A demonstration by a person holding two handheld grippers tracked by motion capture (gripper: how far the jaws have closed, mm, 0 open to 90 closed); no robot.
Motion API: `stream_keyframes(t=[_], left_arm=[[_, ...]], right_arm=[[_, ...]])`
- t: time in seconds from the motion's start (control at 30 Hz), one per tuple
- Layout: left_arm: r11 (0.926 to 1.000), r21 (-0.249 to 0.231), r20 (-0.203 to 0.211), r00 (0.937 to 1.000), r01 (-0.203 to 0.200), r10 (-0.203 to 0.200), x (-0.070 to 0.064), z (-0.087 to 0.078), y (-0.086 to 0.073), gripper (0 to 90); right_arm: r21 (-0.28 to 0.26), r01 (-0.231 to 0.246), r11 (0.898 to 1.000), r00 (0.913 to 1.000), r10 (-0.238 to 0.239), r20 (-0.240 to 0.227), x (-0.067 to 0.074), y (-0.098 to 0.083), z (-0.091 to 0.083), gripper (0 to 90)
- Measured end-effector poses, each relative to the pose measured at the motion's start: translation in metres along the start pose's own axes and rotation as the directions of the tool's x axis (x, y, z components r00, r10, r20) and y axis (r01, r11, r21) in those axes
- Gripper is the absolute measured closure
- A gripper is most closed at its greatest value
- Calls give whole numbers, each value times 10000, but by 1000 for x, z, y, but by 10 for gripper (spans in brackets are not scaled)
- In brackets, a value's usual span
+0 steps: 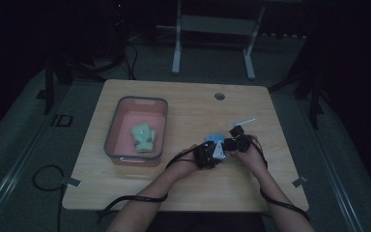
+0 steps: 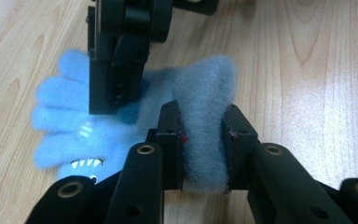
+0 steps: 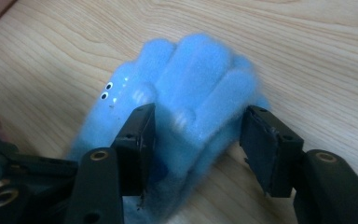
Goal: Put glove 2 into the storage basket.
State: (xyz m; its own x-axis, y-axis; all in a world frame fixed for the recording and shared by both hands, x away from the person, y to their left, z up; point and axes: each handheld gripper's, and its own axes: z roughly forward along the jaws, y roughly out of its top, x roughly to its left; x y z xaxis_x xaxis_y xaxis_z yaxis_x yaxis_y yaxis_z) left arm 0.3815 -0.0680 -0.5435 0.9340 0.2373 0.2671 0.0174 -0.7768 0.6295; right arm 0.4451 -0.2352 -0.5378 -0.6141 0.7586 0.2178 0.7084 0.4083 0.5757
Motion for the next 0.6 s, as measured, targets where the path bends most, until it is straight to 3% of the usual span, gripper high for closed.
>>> stream_keyframes(t=[0.1, 0.17, 0.33, 0.6], left_arm=[[9999, 114, -120, 9999, -71, 72, -1, -1, 2, 749], [9993, 235, -259, 9992, -285, 291, -4, -3, 4, 756], [9990, 367, -299, 9992, -239, 250, 2, -16, 5, 766], [9989, 441, -534, 9984, -186, 209, 11, -47, 11, 769]], right_arm=[[157, -319, 9994, 9973, 329, -663, 0, 1, 3, 722], [52, -412, 9991, 9962, 415, -769, 1, 2, 3, 760], [-376, -545, 9978, 9934, 504, -1032, 3, 5, -4, 790], [-961, -329, 9948, 9909, 199, -1329, 16, 23, -17, 792]])
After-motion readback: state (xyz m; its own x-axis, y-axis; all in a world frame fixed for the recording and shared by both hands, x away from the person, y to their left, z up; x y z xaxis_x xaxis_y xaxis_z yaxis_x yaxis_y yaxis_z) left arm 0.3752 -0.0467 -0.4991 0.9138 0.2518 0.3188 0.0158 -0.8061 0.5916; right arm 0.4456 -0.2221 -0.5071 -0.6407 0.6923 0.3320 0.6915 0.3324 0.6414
